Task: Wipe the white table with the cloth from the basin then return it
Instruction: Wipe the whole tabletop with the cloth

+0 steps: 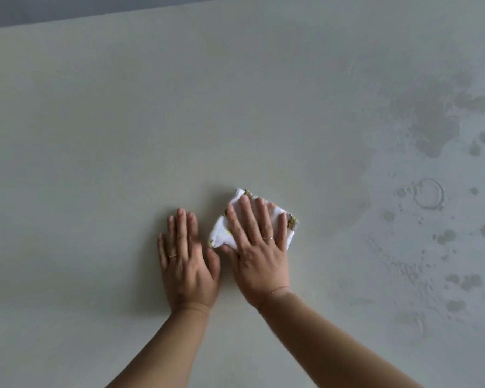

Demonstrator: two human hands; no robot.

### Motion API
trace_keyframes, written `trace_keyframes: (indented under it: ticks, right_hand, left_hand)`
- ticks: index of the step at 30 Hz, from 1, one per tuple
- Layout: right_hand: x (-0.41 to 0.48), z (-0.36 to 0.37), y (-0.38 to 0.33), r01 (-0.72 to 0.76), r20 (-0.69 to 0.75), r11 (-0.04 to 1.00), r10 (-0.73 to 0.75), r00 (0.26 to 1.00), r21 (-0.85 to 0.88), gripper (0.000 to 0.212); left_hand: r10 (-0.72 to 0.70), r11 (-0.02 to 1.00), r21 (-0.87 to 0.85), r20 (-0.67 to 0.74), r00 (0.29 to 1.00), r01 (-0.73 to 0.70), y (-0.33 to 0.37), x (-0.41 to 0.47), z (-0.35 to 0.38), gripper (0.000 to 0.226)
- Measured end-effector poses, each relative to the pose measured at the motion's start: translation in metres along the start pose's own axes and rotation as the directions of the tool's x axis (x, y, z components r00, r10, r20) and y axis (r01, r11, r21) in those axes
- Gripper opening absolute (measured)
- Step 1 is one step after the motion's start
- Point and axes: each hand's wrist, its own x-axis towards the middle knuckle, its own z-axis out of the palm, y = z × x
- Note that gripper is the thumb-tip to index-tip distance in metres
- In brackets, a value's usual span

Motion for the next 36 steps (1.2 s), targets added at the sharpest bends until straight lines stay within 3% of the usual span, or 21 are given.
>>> trace_keyframes:
  ticks: [2,3,5,7,9,11,15,18,20,23,26,28,30,32,34,36]
  right_hand:
    - [0.000,-0.008,0.035,0.107,0.034,0.994,-0.106,0.994,-0.037,0.059]
    - [-0.002,-0.015,0.058,0.081,0.038,0.995,-0.078,0.996,-0.063,0.060]
    - [-0.008,-0.031,0.106,-0.129,0.024,0.987,0.132,0.991,-0.092,0.062]
    - [-0.011,-0.042,0.131,-0.359,-0.011,0.932,0.359,0.933,-0.055,0.062]
    - [-0.007,-0.038,0.117,-0.529,-0.052,0.849,0.529,0.847,0.015,0.065]
    - [-0.001,-0.027,0.075,-0.574,-0.066,0.815,0.579,0.812,0.083,0.067]
    - [-0.025,0.004,-0.018,-0.192,0.004,0.981,0.192,0.981,0.023,0.061]
    - [-0.032,0.004,0.002,0.026,0.022,1.000,-0.026,0.999,0.006,0.057]
    - [-0.040,-0.004,0.041,0.045,0.016,0.998,-0.044,0.999,-0.041,0.056]
    - [-0.056,-0.020,0.092,-0.258,-0.025,0.965,0.257,0.966,-0.048,0.059]
    - [-0.056,-0.020,0.095,-0.524,-0.064,0.850,0.526,0.848,0.043,0.061]
    - [-0.050,-0.011,0.065,-0.622,-0.084,0.775,0.631,0.771,0.114,0.064]
    - [-0.061,0.006,0.014,-0.529,-0.084,0.841,0.539,0.838,0.115,0.062]
    - [-0.086,0.021,-0.033,-0.288,-0.040,0.955,0.291,0.956,0.064,0.059]
    - [-0.104,0.024,-0.034,-0.080,-0.011,0.997,0.081,0.997,0.020,0.056]
    - [-0.112,0.017,0.001,0.009,-0.004,1.000,-0.009,1.000,-0.018,0.054]
  left_hand:
    - [0.007,1.000,0.003,0.004,1.000,-0.007,0.000,0.001,-0.001,0.065]
    - [0.008,1.000,0.008,0.002,1.000,-0.008,0.000,0.001,-0.002,0.065]
    - [0.014,1.000,0.015,0.000,1.000,-0.014,0.001,0.000,-0.002,0.065]
    - [0.016,1.000,0.020,-0.005,1.000,-0.016,0.001,0.000,-0.002,0.065]
    - [0.004,1.000,0.021,-0.008,1.000,-0.004,0.001,0.000,-0.001,0.065]
    - [0.006,1.000,0.018,-0.010,1.000,-0.006,0.002,0.000,-0.002,0.065]
    - [0.001,1.000,0.016,0.011,1.000,-0.001,0.001,0.001,-0.003,0.069]
    - [0.017,1.000,-0.012,-0.012,1.000,-0.017,0.001,0.000,-0.004,0.067]
    - [0.019,0.999,-0.031,-0.039,0.999,-0.020,0.001,0.000,-0.004,0.063]
    - [0.029,0.999,-0.026,-0.041,0.999,-0.030,0.002,-0.002,-0.003,0.061]
    - [0.026,0.999,-0.025,-0.046,0.999,-0.027,0.002,-0.001,-0.002,0.060]
    - [0.028,0.999,-0.028,-0.046,0.999,-0.029,0.002,-0.002,-0.002,0.060]
    - [0.030,0.999,-0.040,-0.044,0.999,-0.031,0.001,-0.002,-0.002,0.061]
    - [0.019,0.998,-0.061,-0.049,0.999,-0.022,0.001,-0.001,-0.002,0.062]
    - [0.025,0.997,-0.070,-0.063,0.998,-0.029,0.001,-0.001,-0.003,0.062]
    - [0.040,0.997,-0.066,-0.069,0.997,-0.045,-0.001,-0.001,-0.001,0.061]
